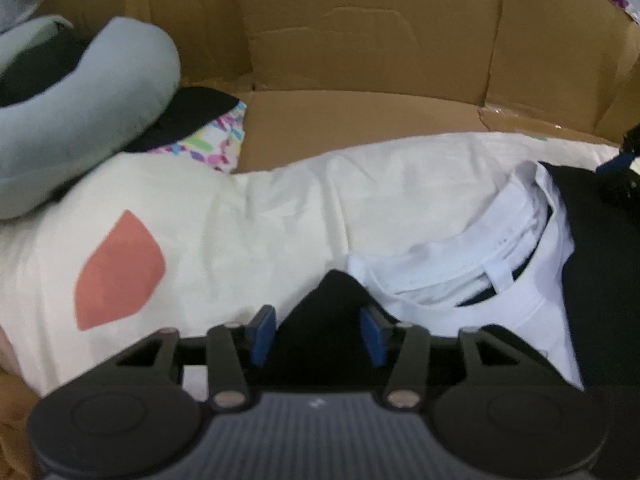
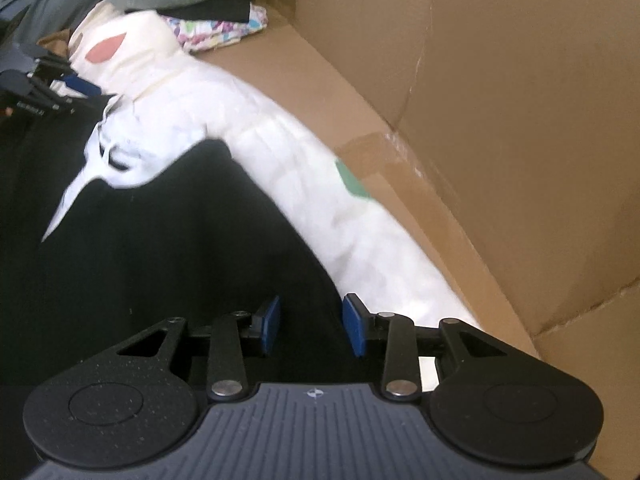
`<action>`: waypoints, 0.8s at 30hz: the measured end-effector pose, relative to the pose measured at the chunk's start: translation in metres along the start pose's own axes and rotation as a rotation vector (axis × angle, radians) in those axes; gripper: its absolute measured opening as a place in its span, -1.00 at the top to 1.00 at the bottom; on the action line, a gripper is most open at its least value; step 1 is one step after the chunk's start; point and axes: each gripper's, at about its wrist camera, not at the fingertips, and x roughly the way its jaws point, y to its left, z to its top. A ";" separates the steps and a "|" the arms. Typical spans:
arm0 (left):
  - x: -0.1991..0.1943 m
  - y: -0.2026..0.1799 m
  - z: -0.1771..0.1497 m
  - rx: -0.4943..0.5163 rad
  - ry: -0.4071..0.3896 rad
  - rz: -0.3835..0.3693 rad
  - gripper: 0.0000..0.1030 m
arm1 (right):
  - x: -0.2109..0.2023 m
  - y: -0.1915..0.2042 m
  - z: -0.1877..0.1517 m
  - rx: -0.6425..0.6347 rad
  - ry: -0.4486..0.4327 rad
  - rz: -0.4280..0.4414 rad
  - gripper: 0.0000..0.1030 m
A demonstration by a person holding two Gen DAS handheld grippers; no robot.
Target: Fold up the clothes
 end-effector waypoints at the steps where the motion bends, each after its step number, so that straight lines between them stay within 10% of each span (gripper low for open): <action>1: 0.001 0.001 0.000 0.002 0.001 -0.015 -0.01 | -0.001 -0.002 -0.002 -0.002 0.006 -0.001 0.19; 3: 0.002 -0.003 -0.003 0.029 0.017 -0.039 -0.01 | -0.002 -0.004 -0.003 0.001 0.020 0.007 0.21; 7: 0.005 -0.010 -0.007 0.084 0.048 -0.085 -0.04 | -0.004 -0.001 -0.001 -0.023 0.026 -0.003 0.93; 12: -0.005 -0.010 -0.004 0.091 0.002 -0.063 0.77 | -0.016 0.009 0.002 -0.076 -0.014 -0.081 0.98; 24: -0.058 -0.009 0.013 0.113 -0.221 0.030 0.86 | -0.059 0.020 0.020 -0.108 -0.154 -0.247 0.99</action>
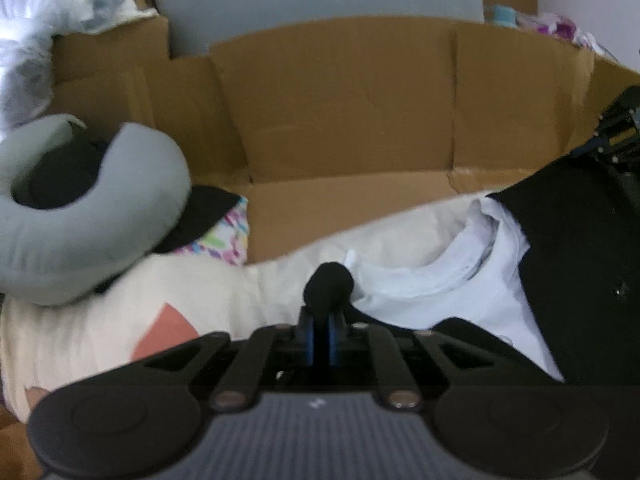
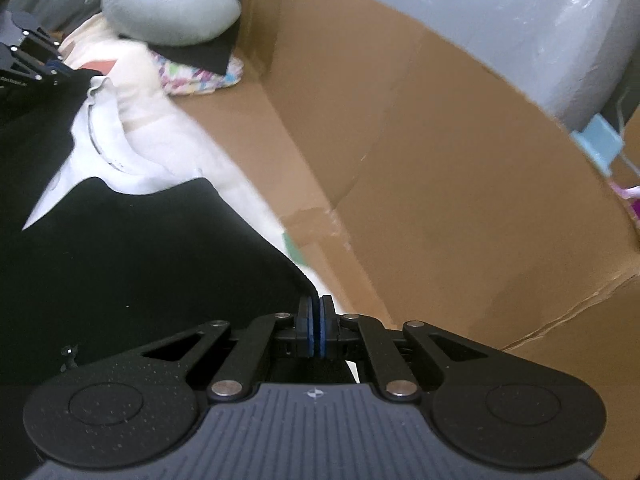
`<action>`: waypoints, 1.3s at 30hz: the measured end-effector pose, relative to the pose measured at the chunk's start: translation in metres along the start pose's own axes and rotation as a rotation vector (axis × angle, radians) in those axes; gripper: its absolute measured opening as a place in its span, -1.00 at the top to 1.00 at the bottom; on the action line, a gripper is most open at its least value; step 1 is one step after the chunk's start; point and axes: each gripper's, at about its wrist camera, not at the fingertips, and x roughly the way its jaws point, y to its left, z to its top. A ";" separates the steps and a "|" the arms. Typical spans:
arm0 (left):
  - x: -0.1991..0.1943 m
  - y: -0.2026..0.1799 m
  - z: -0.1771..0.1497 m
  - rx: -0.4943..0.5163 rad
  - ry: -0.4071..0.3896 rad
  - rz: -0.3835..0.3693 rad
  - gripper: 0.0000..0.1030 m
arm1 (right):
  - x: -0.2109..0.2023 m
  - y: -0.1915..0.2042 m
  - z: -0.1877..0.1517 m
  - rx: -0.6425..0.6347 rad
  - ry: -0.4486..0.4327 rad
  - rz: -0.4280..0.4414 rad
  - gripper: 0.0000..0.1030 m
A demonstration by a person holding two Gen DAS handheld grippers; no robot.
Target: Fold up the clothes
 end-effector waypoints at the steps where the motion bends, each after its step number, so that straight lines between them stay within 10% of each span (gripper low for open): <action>1: -0.001 0.002 0.002 -0.004 -0.007 0.008 0.86 | 0.000 -0.001 0.002 0.003 -0.007 -0.014 0.99; 14: 0.066 -0.019 -0.016 -0.118 0.143 0.144 0.29 | 0.059 -0.001 -0.018 0.137 0.115 -0.012 0.81; 20: 0.039 -0.013 -0.017 -0.196 0.093 0.154 -0.06 | 0.033 -0.010 -0.023 0.191 0.051 0.013 0.31; 39: -0.071 -0.069 -0.088 -0.333 0.125 0.114 -0.17 | -0.046 0.063 -0.106 0.128 0.117 0.247 0.33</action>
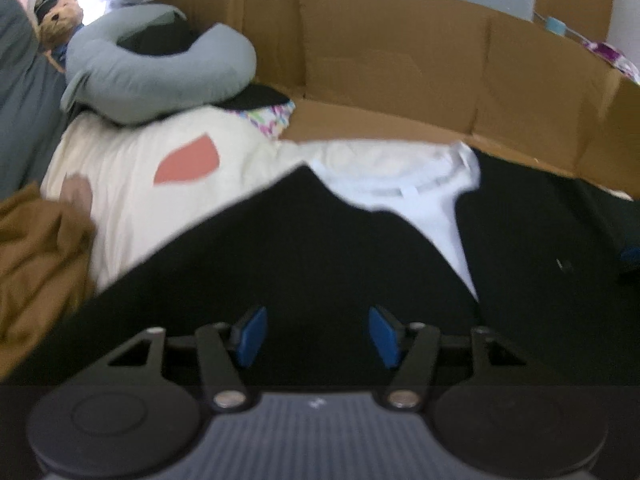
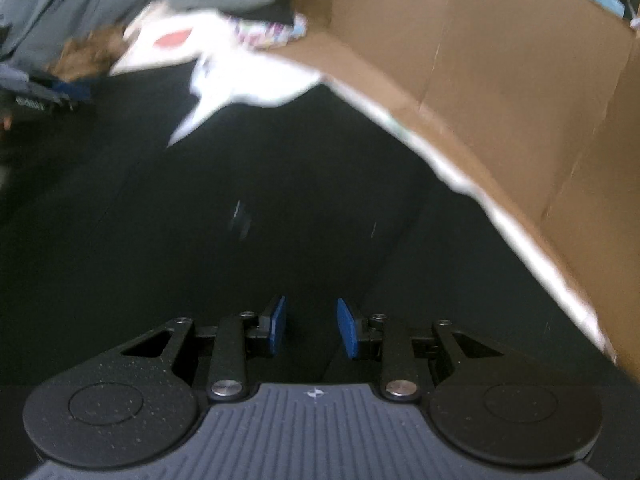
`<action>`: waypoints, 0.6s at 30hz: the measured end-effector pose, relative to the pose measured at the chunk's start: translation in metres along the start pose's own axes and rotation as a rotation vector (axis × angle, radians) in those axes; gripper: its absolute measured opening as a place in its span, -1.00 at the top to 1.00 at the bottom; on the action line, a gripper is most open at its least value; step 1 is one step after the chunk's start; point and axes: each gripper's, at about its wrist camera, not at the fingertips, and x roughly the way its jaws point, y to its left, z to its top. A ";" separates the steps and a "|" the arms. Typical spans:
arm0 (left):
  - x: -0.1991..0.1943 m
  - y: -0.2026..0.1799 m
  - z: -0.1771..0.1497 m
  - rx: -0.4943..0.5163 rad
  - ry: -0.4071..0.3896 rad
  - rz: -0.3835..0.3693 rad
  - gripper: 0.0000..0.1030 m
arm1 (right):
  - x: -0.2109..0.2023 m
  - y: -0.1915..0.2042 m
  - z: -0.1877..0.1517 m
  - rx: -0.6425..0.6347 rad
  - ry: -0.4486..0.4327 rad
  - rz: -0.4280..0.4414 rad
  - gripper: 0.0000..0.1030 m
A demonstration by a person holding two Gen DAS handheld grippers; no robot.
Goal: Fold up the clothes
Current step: 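Open both tools and smooth the black garment flat on the duvet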
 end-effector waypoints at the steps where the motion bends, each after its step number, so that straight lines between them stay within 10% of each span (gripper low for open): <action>1: -0.006 -0.001 -0.007 -0.002 0.008 -0.003 -0.17 | 0.002 0.003 -0.008 -0.010 0.026 -0.014 0.33; 18: -0.132 0.041 -0.112 -0.027 0.169 0.057 -0.21 | -0.043 0.010 -0.074 0.123 0.148 -0.090 0.32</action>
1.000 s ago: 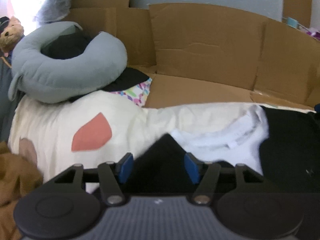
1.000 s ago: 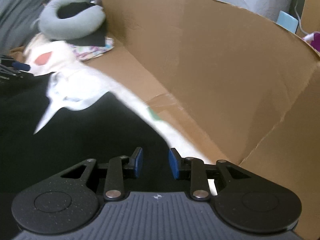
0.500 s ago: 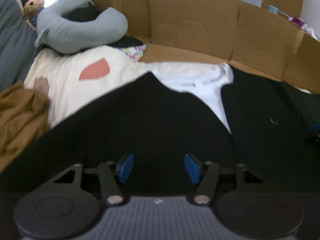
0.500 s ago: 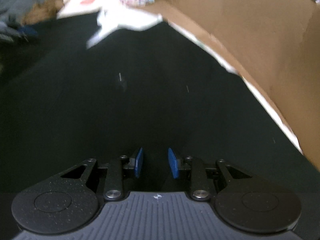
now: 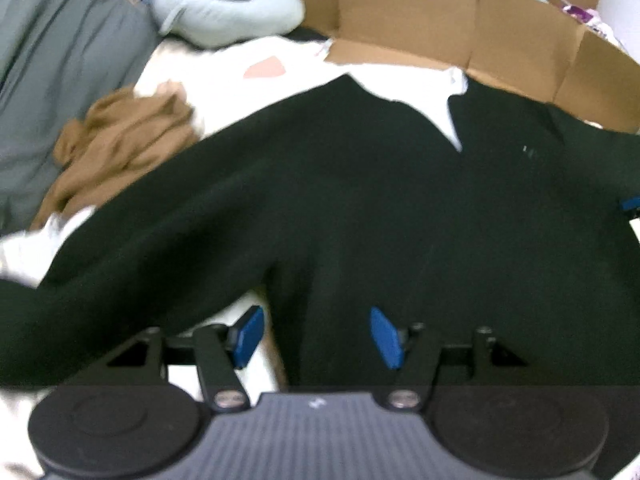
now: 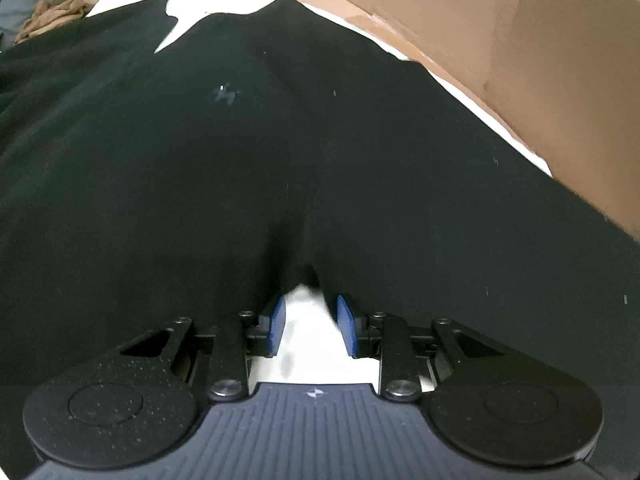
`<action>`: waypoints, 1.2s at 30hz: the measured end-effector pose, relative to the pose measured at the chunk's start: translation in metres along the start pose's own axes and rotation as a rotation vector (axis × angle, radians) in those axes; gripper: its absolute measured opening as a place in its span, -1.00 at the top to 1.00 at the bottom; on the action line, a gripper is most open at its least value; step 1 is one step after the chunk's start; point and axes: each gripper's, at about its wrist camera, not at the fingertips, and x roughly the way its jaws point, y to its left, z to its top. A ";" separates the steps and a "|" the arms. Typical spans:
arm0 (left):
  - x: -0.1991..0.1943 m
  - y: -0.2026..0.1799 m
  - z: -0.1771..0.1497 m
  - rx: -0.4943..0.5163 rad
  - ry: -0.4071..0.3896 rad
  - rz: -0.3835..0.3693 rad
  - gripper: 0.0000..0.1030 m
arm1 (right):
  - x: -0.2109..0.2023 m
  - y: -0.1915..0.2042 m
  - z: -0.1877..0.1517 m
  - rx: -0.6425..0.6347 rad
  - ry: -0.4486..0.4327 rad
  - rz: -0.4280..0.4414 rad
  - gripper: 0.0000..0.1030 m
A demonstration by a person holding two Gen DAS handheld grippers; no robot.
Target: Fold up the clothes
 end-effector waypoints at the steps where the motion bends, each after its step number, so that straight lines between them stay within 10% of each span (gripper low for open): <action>1: -0.002 0.004 -0.008 -0.004 0.015 0.007 -0.21 | -0.003 0.000 -0.005 0.015 0.003 0.009 0.34; 16: -0.011 0.019 -0.141 -0.181 0.219 -0.020 -0.21 | -0.039 0.028 -0.096 0.192 0.102 0.105 0.32; 36: -0.016 0.000 -0.208 -0.361 0.319 -0.110 0.00 | -0.082 0.073 -0.156 0.186 0.193 0.245 0.31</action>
